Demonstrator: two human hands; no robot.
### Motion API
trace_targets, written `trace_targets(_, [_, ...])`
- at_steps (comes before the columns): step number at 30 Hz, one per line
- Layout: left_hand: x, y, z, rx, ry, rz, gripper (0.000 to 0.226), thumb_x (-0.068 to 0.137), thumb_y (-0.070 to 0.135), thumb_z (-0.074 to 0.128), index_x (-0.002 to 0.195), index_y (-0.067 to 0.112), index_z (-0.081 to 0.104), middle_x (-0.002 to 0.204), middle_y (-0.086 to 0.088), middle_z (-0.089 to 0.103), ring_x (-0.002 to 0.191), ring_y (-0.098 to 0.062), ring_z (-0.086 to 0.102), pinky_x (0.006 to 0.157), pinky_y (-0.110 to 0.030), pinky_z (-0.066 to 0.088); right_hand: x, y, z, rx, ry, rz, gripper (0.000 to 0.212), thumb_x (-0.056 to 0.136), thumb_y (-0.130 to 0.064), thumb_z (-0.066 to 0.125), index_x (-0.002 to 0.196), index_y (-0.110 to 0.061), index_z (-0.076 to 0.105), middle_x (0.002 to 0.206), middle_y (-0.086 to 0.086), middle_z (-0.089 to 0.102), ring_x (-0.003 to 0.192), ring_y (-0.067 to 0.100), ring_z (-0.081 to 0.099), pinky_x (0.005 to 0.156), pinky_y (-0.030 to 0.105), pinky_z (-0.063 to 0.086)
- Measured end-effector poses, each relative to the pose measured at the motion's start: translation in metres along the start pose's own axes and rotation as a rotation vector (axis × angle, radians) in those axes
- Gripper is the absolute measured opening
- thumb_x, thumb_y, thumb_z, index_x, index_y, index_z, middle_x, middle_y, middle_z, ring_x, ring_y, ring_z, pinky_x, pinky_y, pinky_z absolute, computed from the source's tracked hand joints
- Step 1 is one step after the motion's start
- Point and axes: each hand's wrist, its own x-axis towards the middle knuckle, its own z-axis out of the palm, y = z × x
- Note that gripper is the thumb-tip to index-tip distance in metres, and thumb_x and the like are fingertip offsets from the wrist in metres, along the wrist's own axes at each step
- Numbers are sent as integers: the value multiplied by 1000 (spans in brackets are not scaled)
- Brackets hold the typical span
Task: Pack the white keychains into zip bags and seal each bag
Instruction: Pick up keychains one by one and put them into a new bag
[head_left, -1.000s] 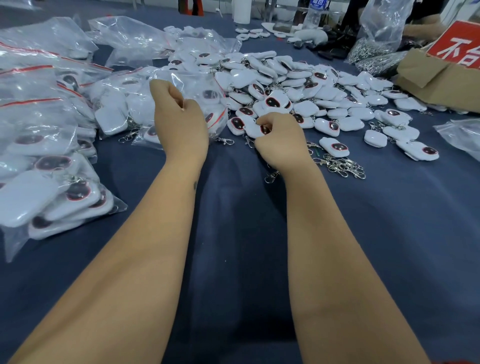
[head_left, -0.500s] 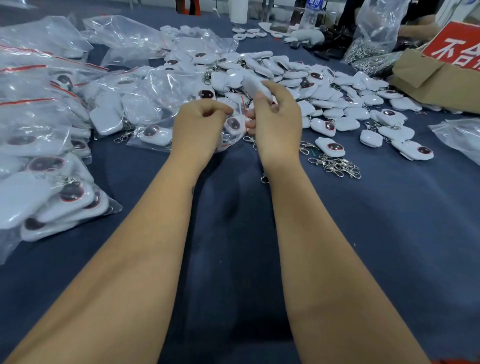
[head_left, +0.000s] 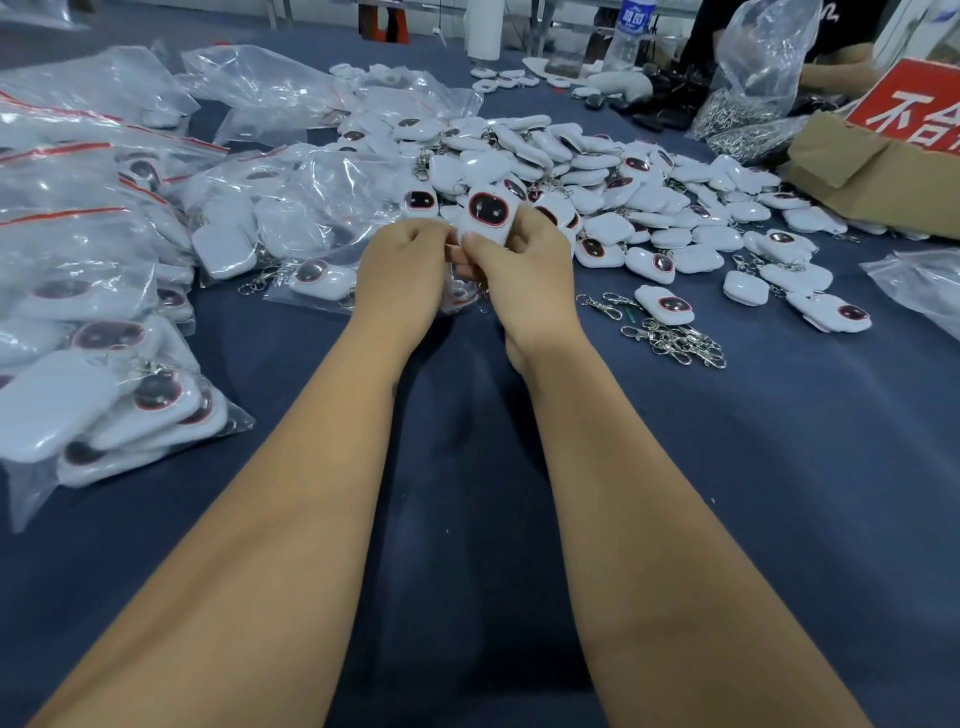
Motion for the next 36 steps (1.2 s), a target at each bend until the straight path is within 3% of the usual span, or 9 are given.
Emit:
trace_targets(3, [0, 1, 0, -60, 4, -46, 28, 91, 19, 50, 65, 11, 53, 48, 8, 54, 44, -9, 47, 45, -16, 38, 2, 2, -2, 28, -26, 40, 26, 88, 11, 54, 105, -7, 59, 93, 11, 70, 73, 17, 67, 74, 31, 58])
trace_targets(5, [-1, 0, 0, -43, -27, -15, 26, 88, 17, 49, 69, 0, 54, 60, -2, 56, 58, -15, 51, 57, -25, 42, 2, 3, -3, 65, -33, 58, 33, 87, 13, 54, 114, -7, 55, 95, 10, 70, 68, 13, 67, 65, 26, 57])
trace_targets(7, [-1, -1, -1, -22, -36, 14, 22, 85, 15, 47, 68, 1, 50, 64, -6, 48, 62, -18, 45, 61, -32, 38, 2, 3, -3, 75, -53, 69, 33, 88, 13, 52, 114, -7, 54, 90, 8, 69, 60, 10, 64, 58, 25, 54])
trace_targets(13, [-3, 3, -3, -106, -37, -20, 19, 84, 4, 45, 80, 2, 63, 46, 11, 44, 39, -5, 38, 41, -11, 32, 2, 2, -2, 127, -106, 68, 28, 91, 14, 46, 101, -8, 60, 77, 6, 65, 51, 9, 54, 52, 22, 48])
trace_targets(16, [-2, 3, -2, -122, -23, -38, 21, 83, 3, 45, 84, -9, 61, 53, 4, 42, 40, -6, 35, 40, -12, 29, 2, 2, -3, 110, -107, 70, 29, 91, 13, 46, 102, -9, 61, 81, 9, 65, 53, 11, 54, 54, 25, 46])
trace_targets(20, [-1, 3, -3, -87, -36, -35, 22, 82, 5, 45, 87, -12, 58, 66, -7, 43, 47, -11, 34, 42, -17, 28, 2, 2, -4, 43, -99, 83, 30, 91, 12, 47, 105, -11, 61, 87, 10, 65, 57, 13, 56, 57, 24, 47])
trace_targets(24, [-2, 5, -4, -169, -58, -69, 15, 85, 9, 48, 77, 0, 57, 69, -11, 46, 42, -12, 37, 40, -12, 32, 3, 2, -4, 28, -94, 82, 31, 90, 11, 48, 101, -14, 62, 84, 8, 66, 60, 14, 59, 64, 30, 52])
trace_targets(27, [-4, 5, -4, -169, -83, -40, 16, 87, 13, 53, 71, 13, 55, 58, 1, 48, 41, -10, 41, 39, -13, 36, 1, 2, -4, 38, -106, 77, 31, 86, 11, 51, 95, -15, 64, 80, 7, 66, 64, 19, 60, 64, 34, 52])
trace_targets(36, [-4, 3, -4, -139, -109, 4, 13, 87, 18, 56, 76, 14, 60, 65, -2, 49, 51, -14, 47, 44, -18, 42, 0, -3, -5, 176, -107, 111, 23, 94, 0, 51, 80, -14, 62, 62, -3, 63, 55, 12, 59, 49, 23, 48])
